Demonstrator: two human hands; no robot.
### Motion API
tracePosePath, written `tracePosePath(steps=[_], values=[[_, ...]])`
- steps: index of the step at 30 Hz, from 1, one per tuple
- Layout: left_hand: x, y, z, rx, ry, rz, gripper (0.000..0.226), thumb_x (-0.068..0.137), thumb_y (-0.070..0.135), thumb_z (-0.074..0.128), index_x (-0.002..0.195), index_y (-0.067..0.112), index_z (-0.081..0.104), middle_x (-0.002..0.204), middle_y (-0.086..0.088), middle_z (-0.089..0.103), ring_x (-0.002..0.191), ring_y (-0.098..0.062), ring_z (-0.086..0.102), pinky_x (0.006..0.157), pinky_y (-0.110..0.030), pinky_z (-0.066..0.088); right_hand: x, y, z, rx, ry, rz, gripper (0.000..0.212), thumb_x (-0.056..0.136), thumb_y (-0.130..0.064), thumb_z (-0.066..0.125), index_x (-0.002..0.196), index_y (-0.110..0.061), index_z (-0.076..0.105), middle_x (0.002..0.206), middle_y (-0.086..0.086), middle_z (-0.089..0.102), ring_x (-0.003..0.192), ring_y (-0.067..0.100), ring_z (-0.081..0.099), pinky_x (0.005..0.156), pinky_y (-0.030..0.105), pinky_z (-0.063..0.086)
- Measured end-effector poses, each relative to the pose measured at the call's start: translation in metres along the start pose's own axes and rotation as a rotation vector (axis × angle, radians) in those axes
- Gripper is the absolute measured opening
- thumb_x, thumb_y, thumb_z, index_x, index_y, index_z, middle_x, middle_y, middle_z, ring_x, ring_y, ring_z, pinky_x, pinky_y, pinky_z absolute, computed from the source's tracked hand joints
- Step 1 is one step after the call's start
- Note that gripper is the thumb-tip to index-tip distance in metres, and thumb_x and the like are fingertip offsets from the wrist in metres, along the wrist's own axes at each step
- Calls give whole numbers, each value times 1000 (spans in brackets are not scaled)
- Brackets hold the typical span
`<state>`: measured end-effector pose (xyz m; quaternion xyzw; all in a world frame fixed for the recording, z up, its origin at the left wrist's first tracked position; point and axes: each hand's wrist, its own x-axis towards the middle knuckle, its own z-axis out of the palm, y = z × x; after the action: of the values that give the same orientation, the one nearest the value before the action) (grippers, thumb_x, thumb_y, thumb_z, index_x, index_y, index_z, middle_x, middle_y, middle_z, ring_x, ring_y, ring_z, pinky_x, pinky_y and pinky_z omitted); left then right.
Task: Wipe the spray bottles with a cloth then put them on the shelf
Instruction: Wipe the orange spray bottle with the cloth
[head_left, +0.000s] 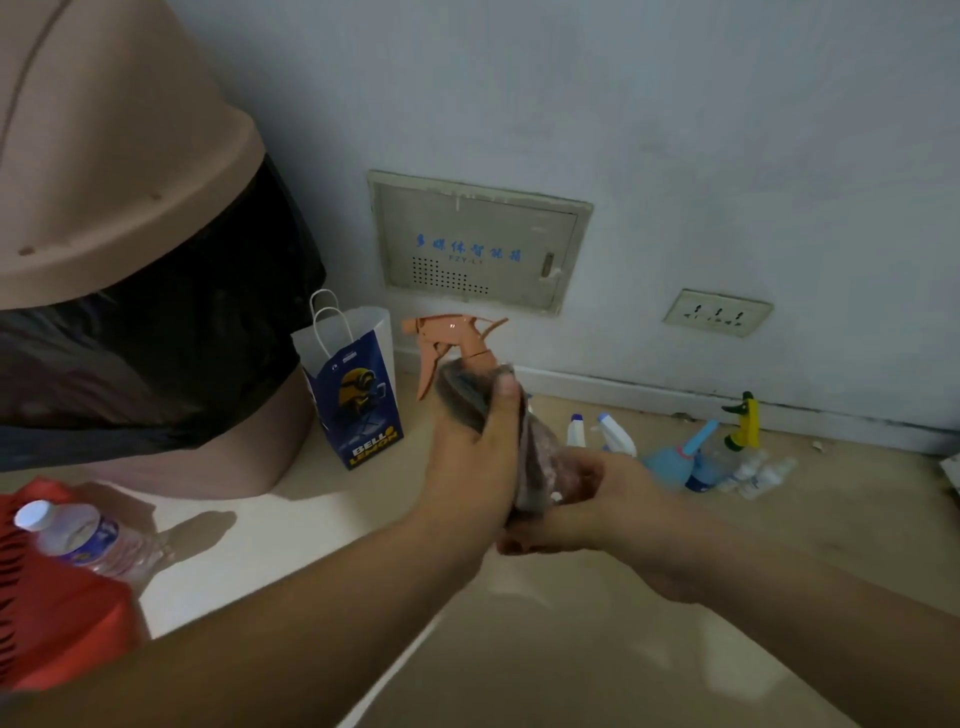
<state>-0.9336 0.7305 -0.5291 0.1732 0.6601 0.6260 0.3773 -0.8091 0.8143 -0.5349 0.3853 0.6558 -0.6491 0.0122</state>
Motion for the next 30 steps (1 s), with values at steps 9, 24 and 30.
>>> tracePosePath(steps=[9, 24, 30], values=[[15, 15, -9, -18, -19, -66, 36, 99, 60, 49, 129, 39, 50, 125, 2, 67, 107, -19, 67, 93, -39, 55, -3, -1, 0, -53, -17, -31, 49, 71, -14, 95, 115, -16, 73, 103, 4, 81, 99, 23, 78, 96, 49, 61], [-22, -9, 4, -140, -12, -298, 59, 81, 46, 81, 130, 36, 50, 113, 4, 74, 97, -14, 74, 92, -45, 60, -3, 8, 12, -546, 290, -342, 64, 53, -47, 98, 105, -41, 62, 90, -29, 71, 89, -13, 66, 73, 9, 51], [-15, -22, -8, -21, -78, -196, 50, 87, 39, 78, 129, 27, 52, 109, 3, 74, 87, -7, 75, 67, -20, 60, -2, 14, -6, -183, 62, -103, 79, 60, -16, 102, 124, -35, 60, 123, -10, 65, 102, 4, 73, 83, 28, 63]])
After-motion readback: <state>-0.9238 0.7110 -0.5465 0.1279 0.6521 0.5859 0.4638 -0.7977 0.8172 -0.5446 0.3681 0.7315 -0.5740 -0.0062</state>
